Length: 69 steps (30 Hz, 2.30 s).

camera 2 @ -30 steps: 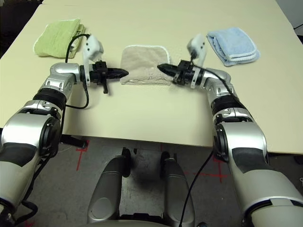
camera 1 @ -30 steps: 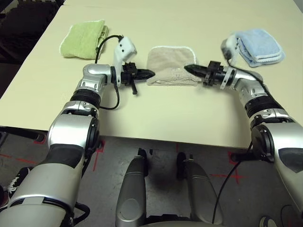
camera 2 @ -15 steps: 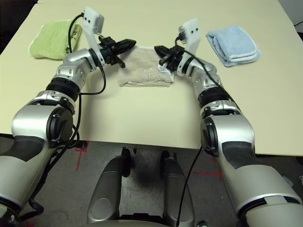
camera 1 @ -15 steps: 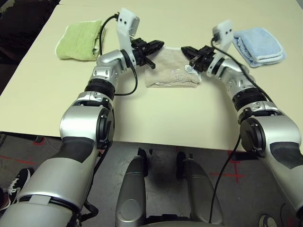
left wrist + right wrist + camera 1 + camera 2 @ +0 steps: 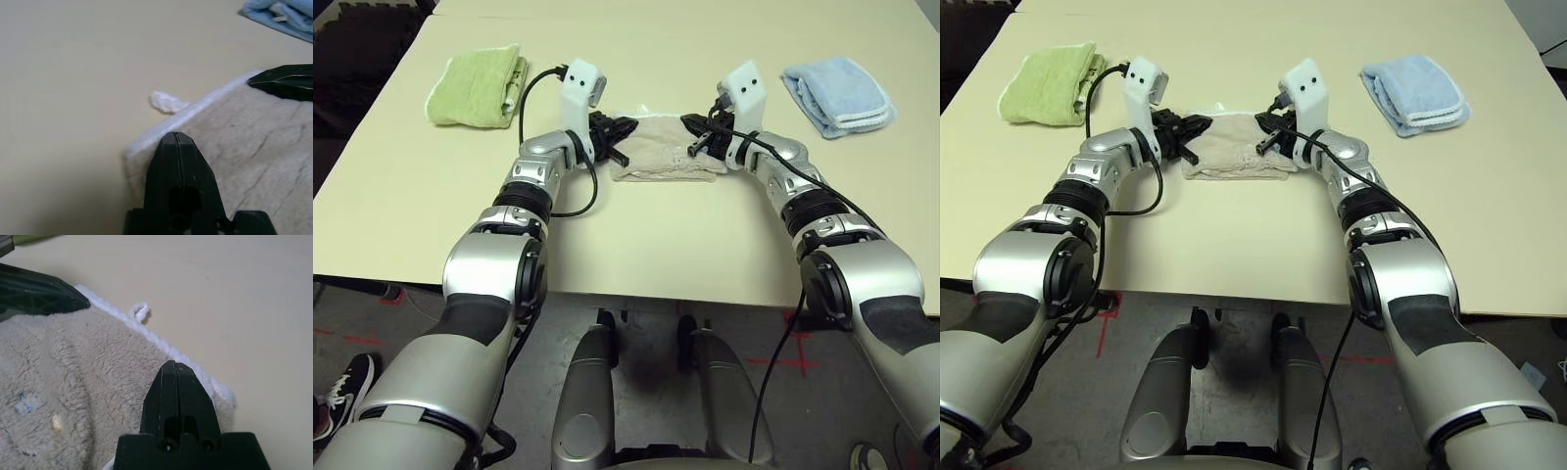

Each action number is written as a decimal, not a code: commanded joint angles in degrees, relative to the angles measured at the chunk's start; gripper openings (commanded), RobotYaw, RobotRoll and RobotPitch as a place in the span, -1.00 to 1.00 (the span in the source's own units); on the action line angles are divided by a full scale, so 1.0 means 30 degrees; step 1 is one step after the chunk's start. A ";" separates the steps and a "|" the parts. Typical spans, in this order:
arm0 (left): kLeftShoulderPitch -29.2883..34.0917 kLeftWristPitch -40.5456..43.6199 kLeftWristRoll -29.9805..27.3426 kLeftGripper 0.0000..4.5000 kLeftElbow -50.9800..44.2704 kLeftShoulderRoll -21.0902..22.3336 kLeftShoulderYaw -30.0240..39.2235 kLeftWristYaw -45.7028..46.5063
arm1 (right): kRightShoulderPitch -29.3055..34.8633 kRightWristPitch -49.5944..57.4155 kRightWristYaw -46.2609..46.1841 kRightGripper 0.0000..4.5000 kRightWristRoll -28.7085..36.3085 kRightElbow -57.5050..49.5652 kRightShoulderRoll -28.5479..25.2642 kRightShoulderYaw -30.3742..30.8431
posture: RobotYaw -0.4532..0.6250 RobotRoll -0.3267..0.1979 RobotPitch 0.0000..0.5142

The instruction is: Fold the towel and set it aside.

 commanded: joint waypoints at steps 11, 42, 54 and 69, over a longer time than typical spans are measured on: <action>-0.0108 -0.0214 -0.2387 -0.99 -0.3115 0.1509 0.0091 -1.3462 | 0.0146 0.4830 1.1281 -1.00 0.5877 -0.3076 -0.3135 -0.3629 | -0.03 0.25 0.17; 0.3355 -0.2538 -0.5266 1.00 -0.8873 0.5329 -0.4194 -1.6824 | 0.3103 2.4587 0.6123 0.99 0.8442 -0.9256 -0.6817 -0.4340 | -0.03 0.25 0.17; 0.3723 -0.2150 -0.5367 1.00 -0.9893 0.5311 -0.3939 -1.6823 | 0.3388 2.6114 0.1466 0.99 0.9998 -0.7192 -0.4239 -0.7045 | 0.08 0.25 0.21; 0.4323 -0.0369 -0.5290 1.00 -1.1858 0.5411 -0.3533 -1.6489 | 0.0405 2.3514 0.1543 0.99 0.8936 -0.2916 -0.2767 -0.5475 | 0.19 0.25 0.25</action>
